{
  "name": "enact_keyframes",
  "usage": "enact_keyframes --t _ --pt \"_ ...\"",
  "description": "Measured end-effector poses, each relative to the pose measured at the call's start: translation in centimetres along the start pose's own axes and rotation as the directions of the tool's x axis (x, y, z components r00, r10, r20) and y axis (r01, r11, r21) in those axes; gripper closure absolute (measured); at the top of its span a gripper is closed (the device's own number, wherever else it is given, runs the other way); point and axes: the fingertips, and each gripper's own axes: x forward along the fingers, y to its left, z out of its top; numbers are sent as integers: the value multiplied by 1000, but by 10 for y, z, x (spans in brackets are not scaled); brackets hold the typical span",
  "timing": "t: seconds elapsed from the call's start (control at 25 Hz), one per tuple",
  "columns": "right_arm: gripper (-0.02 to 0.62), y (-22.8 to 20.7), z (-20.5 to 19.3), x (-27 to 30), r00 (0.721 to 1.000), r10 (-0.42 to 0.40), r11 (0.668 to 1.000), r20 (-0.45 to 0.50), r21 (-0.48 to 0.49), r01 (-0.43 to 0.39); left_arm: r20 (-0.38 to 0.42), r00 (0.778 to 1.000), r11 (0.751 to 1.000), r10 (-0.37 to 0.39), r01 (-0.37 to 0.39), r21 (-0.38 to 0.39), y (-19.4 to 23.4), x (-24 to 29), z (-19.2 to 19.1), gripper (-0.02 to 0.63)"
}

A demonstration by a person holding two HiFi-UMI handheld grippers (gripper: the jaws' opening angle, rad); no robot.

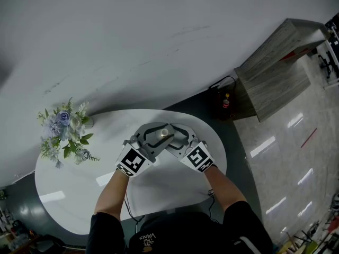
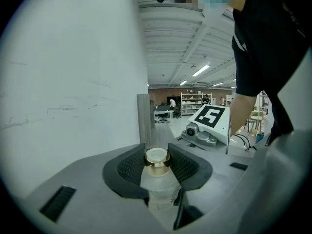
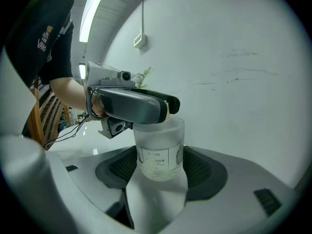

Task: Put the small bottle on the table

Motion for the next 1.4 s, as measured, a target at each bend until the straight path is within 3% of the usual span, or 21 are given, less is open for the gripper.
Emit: enact_keyframes --t 0.88,1.4 --pt "333 4 -7 2 997 -36 999 -63 -2 36 -42 999 999 3 -5 -48 1 -2 -21 445" --pt "333 4 -12 -18 995 -86 993 -46 73 89 -42 999 999 7 -8 -32 -1 0 -27 445"
